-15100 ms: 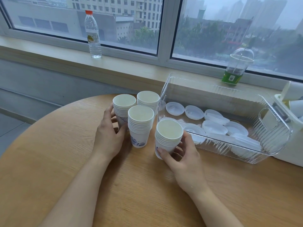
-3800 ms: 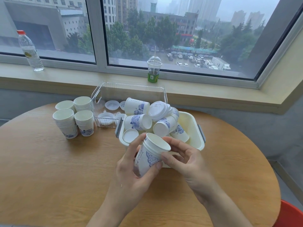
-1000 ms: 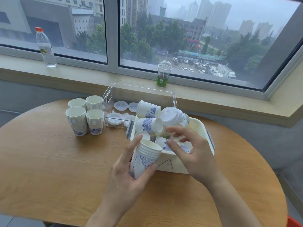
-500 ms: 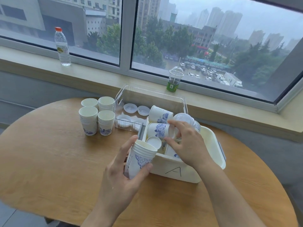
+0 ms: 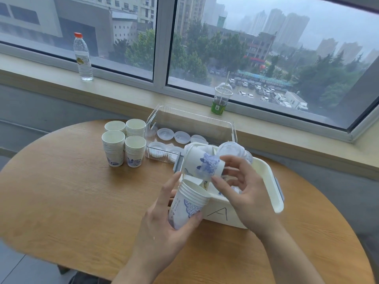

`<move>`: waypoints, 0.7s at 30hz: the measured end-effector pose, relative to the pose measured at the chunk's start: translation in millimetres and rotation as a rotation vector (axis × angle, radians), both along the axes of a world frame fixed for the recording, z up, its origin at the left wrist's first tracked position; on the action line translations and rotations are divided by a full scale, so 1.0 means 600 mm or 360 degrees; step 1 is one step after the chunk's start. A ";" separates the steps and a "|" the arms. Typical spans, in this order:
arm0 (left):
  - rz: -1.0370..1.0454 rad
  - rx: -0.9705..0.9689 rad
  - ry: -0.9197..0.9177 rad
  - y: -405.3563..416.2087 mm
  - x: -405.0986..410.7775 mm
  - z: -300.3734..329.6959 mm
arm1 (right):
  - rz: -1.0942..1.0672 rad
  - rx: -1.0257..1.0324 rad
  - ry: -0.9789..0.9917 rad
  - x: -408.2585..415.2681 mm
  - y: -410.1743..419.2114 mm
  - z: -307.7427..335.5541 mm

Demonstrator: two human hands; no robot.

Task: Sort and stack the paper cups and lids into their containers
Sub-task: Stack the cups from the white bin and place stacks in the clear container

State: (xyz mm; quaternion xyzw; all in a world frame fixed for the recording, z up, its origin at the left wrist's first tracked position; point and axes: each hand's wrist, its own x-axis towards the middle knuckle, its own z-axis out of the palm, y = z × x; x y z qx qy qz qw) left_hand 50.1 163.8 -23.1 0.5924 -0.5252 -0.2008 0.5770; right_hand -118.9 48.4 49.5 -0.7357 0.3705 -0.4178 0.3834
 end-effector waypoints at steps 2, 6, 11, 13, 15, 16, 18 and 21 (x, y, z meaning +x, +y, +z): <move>0.0023 -0.0007 -0.0001 0.002 -0.001 0.000 | 0.0047 0.0042 -0.0034 0.002 0.013 -0.007; 0.0032 -0.0008 0.0044 0.007 0.001 0.000 | 0.0093 0.0106 -0.0085 0.001 0.029 -0.017; 0.0028 0.0002 0.0013 0.013 0.001 0.004 | 0.0151 0.0228 -0.0077 0.000 0.039 -0.023; 0.0021 -0.0007 -0.0011 0.014 -0.001 0.005 | 0.0181 0.0233 -0.0062 0.002 0.044 -0.021; 0.0022 -0.0011 -0.0029 0.015 -0.002 0.004 | 0.0178 0.0197 -0.0041 0.005 0.047 -0.018; 0.0021 -0.0009 -0.0038 0.015 -0.003 0.003 | 0.0160 0.0170 -0.0038 0.007 0.048 -0.017; 0.0011 -0.0014 -0.0045 0.016 -0.003 0.002 | 0.0106 0.0112 -0.0044 0.010 0.047 -0.015; -0.0004 -0.0021 -0.0035 0.017 -0.004 0.002 | 0.0065 0.0093 -0.0016 0.011 0.041 -0.013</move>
